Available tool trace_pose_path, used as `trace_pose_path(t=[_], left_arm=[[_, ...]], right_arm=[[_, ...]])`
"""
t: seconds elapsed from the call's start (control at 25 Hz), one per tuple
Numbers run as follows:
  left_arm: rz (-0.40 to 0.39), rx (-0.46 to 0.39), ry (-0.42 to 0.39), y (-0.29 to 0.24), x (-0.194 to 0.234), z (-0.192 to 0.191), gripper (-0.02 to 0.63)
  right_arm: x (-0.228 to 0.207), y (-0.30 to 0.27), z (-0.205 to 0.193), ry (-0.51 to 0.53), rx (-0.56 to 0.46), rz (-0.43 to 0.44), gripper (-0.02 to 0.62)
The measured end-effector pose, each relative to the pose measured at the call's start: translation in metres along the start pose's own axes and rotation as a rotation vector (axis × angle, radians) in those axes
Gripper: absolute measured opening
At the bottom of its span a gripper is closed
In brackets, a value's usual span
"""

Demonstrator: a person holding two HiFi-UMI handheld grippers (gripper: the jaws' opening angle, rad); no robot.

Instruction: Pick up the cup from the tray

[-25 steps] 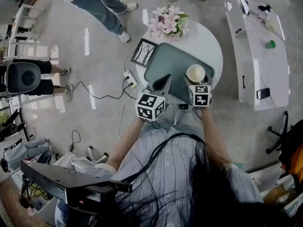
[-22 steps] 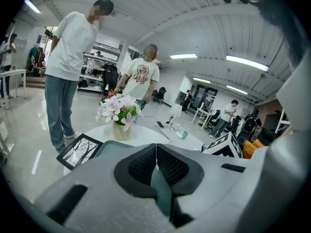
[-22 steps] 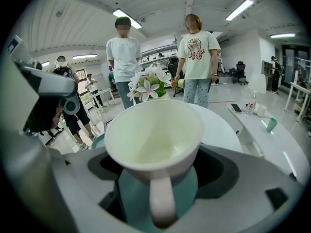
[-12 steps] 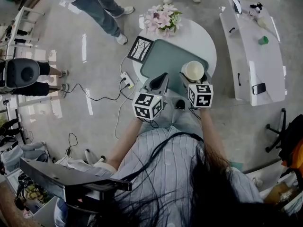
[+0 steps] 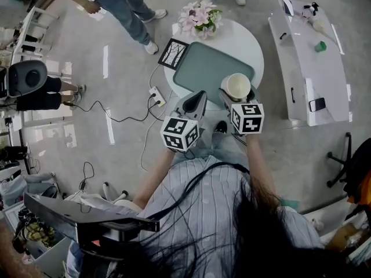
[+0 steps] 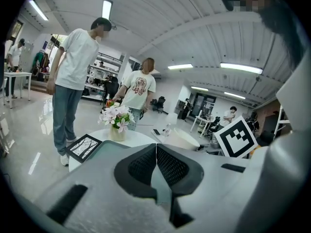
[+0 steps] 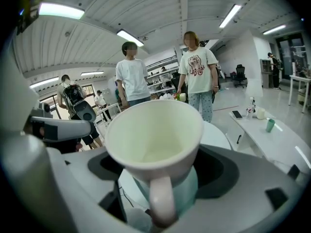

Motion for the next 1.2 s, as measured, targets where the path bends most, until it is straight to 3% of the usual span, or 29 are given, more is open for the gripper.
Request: trace_pose_path(t=[0.52,0.76,0.96,1.2], left_arm=[[-0.032,-0.055,-0.068,0.03,0.017,0.013,0.015],[-0.034,-0.08,-0.031,0.058,0.04,0.008,0.015],[0.008,-0.095,0.018,0.072,0.062,0.002,0.015],[0.04,-0.106,0.016,0.075,0.064,0.004,0.015]], right_arm=[[0.034,0.018,-0.008,-0.028,-0.018,-0.029,0.41],[0.066,0.021,-0.019,-0.006,-0.028,-0.049,0.41],[0.086,0.019,-0.016,0.045,-0.024,-0.04,0.41],[0.086,0.023,-0.013,0.061,-0.018,-0.02,0.41]])
Point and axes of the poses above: the fingertips, and each gripper's own axes: y backward along the fingers, x to its left, z out of its top, the point moved 3 cm from there along y, backward along the fingers, and after that the axes turned 15 degrees about -y, right-handed, at the moved point
